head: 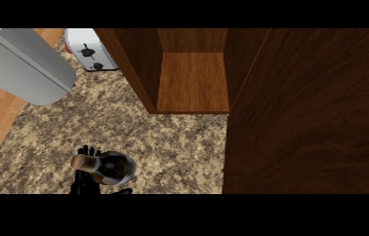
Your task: Pick up the wine, place it into the cabinet and close the cabinet
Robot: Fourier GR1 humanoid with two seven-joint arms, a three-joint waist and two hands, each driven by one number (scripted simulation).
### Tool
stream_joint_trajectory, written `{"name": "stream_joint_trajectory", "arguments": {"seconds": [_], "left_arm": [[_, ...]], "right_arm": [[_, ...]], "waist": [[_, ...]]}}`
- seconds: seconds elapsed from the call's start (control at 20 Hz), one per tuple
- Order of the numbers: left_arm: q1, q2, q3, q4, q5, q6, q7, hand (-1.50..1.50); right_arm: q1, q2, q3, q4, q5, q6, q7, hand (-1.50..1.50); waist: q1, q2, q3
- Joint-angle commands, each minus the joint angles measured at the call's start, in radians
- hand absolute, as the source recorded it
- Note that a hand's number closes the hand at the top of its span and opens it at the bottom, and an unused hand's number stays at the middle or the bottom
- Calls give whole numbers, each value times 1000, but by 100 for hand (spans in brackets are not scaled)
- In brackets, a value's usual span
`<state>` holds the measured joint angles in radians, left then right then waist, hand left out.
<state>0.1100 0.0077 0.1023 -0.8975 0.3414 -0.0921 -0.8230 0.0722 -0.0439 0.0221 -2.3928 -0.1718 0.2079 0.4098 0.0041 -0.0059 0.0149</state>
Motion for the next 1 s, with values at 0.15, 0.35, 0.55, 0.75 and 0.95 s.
{"name": "stream_joint_trajectory", "arguments": {"seconds": [0.15, 0.35, 0.55, 0.75, 0.95], "left_arm": [[-5, 16, -1, 6, 21, -58, 23, 150], [-134, 57, 47, 177, 29, -93, -2, 150], [-55, 38, 11, 155, -8, -101, -77, 150], [-99, 56, -15, 183, -40, -117, -70, 150], [-9, 113, -99, 153, -93, -242, -64, 150]], "right_arm": [[12, -15, -22, -64, -32, -10, 62, -150], [-31, -25, -48, 9, -46, 10, 17, -150], [72, -35, -79, 3, -75, 68, -58, -150], [28, 26, 42, 24, 68, 14, -49, -150], [-16, -13, -5, -36, -4, -4, 52, -150]], "waist": [[-6, 5, -15], [-12, 7, -16], [-14, 6, -15], [-11, 7, -16], [-11, 6, -17]]}}
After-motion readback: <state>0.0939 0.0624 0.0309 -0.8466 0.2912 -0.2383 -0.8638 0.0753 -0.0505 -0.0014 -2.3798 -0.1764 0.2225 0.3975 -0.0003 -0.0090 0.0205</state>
